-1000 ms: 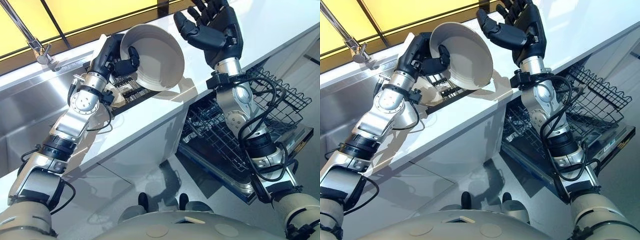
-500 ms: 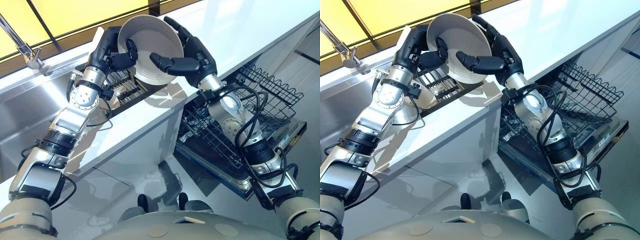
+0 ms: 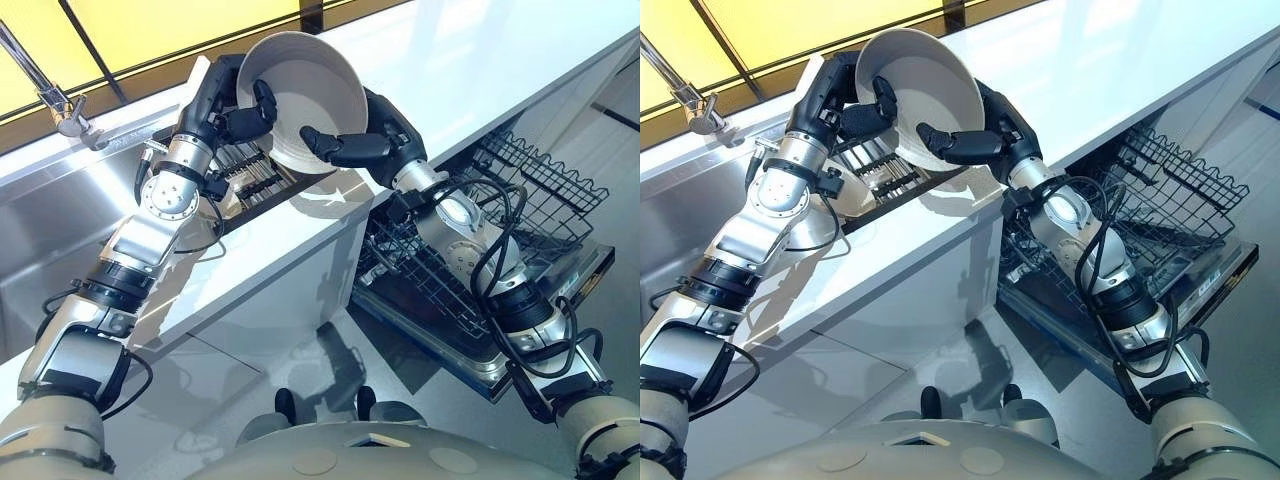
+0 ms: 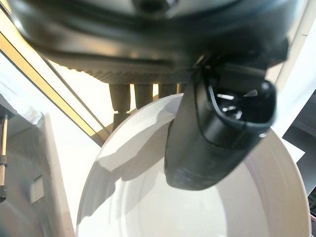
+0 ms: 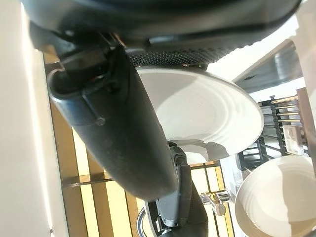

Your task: Pick up plates and place into dishwasher.

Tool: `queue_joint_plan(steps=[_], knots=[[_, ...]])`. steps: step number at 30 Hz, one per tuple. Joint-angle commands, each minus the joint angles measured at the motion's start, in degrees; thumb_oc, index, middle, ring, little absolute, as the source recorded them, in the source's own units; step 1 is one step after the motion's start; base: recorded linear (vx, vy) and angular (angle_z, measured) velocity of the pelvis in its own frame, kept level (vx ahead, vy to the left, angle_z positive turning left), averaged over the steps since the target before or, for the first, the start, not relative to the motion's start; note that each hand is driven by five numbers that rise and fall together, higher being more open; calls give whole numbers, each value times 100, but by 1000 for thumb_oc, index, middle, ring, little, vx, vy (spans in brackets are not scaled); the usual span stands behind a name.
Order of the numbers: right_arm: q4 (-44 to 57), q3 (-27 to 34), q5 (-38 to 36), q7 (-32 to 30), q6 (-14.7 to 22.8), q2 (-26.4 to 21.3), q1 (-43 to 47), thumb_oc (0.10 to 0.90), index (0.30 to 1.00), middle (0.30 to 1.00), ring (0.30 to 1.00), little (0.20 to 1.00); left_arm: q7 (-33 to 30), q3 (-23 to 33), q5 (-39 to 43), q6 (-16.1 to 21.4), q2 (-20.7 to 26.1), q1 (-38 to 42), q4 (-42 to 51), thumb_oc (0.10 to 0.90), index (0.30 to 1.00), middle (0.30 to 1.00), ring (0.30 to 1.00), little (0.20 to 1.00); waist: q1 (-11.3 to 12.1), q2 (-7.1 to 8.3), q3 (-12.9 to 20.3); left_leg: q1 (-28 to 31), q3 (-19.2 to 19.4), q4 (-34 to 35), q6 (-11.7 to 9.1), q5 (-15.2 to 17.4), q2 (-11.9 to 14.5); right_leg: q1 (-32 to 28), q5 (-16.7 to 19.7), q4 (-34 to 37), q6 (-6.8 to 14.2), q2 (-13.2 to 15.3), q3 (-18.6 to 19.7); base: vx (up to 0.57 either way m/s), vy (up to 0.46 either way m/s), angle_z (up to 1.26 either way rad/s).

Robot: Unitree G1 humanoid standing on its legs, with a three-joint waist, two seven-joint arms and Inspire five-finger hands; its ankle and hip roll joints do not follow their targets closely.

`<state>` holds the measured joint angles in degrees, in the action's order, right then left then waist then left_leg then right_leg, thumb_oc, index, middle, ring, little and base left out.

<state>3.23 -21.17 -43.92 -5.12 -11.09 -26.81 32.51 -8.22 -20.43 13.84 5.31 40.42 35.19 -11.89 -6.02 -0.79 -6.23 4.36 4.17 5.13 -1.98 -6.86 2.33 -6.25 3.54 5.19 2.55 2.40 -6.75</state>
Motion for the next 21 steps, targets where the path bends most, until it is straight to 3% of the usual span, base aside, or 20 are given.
queue_joint_plan(steps=[1, 8, 13, 15, 16, 17, 21], knots=[[329, -2, -217, 1, 587, 196, 516, 100, 300, 300, 300, 200, 137, -206, 356, 619, 10, 1200, 250, 100, 300, 300, 300, 200, 161, 33, 552, 171, 274, -41, 83, 518, -220, 197, -642, -748, 118, -315, -151, 0, 0, 0], [405, -11, -78, -238, 775, 381, 471, 100, 300, 300, 300, 200, 644, -358, 796, 508, -257, 1012, 546, 100, 300, 300, 300, 200, 198, 33, 522, 168, 239, -46, 89, 519, -224, 179, -618, -705, 127, -311, -167, 0, 0, 0], [416, 66, -37, -465, 912, 447, 360, 100, 300, 300, 300, 200, 1882, -445, 1988, 579, -545, 768, 905, 108, 307, 307, 307, 208, 194, 32, 501, 176, 266, -44, 92, 522, -207, 171, -596, -693, 140, -310, -170, 0, 0, 0], [402, 48, -98, -570, 1020, 444, 343, 100, 300, 300, 300, 200, 2061, -529, 2383, 456, -573, 746, 1044, 328, 495, 495, 495, 428, 188, 23, 489, 180, 271, -46, 84, 521, -204, 175, -592, -707, 142, -308, -171, 0, 0, 0], [390, 42, -97, -656, 1138, 411, 352, 100, 300, 300, 300, 200, 2050, -559, 2636, 417, -566, 752, 1057, 380, 540, 540, 540, 480, 180, 18, 481, 187, 269, -46, 84, 524, -205, 173, -594, -716, 142, -310, -166, 0, 0, 0], [355, 54, -152, -715, 1256, 374, 370, 100, 300, 300, 300, 200, 1998, -557, 2850, 415, -527, 769, 1066, 800, 900, 900, 900, 900, 172, 16, 474, 193, 268, -48, 77, 527, -207, 170, -596, -721, 142, -305, -160, 0, 0, 0], [239, 288, -72, -1144, 1818, 252, 478, 100, 300, 300, 300, 200, 1900, -286, 3532, 359, -476, 705, 1103, 800, 900, 900, 900, 900, 187, 18, 474, 212, 288, -49, 62, 542, -186, 161, -594, -729, 145, -301, -172, 0, 0, 0]])
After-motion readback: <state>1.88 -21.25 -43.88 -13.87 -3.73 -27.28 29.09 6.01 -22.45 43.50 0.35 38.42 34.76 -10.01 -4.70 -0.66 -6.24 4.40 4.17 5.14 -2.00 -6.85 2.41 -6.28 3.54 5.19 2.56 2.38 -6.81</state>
